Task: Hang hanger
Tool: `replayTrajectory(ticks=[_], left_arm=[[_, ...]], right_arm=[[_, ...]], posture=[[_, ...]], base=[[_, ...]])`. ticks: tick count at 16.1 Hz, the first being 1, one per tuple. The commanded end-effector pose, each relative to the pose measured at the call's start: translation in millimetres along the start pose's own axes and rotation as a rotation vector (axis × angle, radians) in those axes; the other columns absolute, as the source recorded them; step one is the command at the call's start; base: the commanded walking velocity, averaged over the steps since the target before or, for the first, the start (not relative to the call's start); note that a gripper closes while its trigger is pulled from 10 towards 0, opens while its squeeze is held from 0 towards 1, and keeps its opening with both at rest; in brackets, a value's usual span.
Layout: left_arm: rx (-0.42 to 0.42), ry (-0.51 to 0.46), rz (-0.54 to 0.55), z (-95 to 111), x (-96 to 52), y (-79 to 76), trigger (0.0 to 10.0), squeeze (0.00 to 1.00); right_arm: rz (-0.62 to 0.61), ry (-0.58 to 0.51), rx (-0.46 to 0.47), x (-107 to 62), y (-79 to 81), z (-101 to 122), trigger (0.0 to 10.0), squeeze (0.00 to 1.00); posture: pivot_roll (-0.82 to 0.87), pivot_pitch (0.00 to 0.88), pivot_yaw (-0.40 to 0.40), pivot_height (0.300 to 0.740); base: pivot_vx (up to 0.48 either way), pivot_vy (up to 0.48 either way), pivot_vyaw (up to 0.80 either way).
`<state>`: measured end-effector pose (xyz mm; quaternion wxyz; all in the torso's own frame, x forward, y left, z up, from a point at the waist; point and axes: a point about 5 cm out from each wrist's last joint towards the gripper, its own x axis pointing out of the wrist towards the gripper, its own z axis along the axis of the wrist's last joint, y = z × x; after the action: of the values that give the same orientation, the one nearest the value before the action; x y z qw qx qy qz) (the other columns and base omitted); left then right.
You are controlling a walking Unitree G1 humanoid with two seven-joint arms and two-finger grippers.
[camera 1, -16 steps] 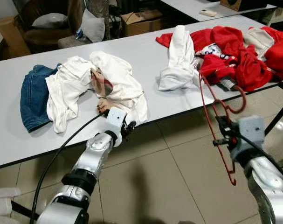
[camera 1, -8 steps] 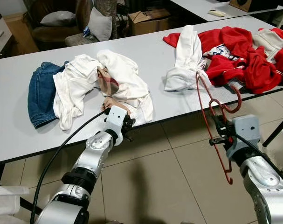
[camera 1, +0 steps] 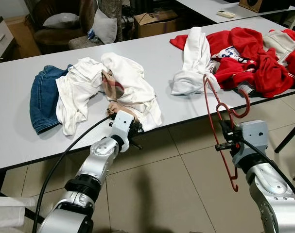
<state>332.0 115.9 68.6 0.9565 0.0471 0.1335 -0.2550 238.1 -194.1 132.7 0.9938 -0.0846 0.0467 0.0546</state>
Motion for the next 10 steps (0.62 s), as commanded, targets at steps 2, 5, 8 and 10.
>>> replayTrajectory(ticks=[2, 5, 8, 10], left_arm=[[-0.013, -0.001, 0.050, 3, 0.2, 8.4, 0.0, 0.00], [-0.048, -0.044, 0.106, 9, -5.4, 23.3, 0.0, 0.00], [-0.045, -0.147, 0.218, 29, -26.0, 62.0, 0.0, 0.00], [0.032, -0.245, 0.325, 64, -54.7, 108.6, 0.0, 0.00]], right_arm=[[-0.012, -0.009, -0.007, -1.6, -0.1, 1, 10.0, 0.00], [-0.010, -0.007, -0.006, -0.4, 0.8, 0, 10.0, 0.00], [-0.006, -0.006, 0.001, 1.5, 1.5, -1, 10.0, 0.00], [0.002, -0.003, 0.011, 3.6, 3.0, -2, 10.0, 0.00]], posture=[[-0.24, 0.010, 0.123, 0.740], [-0.23, 0.011, 0.118, 0.740], [-0.22, 0.010, 0.109, 0.740], [-0.20, 0.007, 0.101, 0.740]], base=[[0.000, 0.000, 0.00], [0.000, 0.000, 0.00], [0.000, 0.000, 0.00], [0.000, 0.000, 0.00]])
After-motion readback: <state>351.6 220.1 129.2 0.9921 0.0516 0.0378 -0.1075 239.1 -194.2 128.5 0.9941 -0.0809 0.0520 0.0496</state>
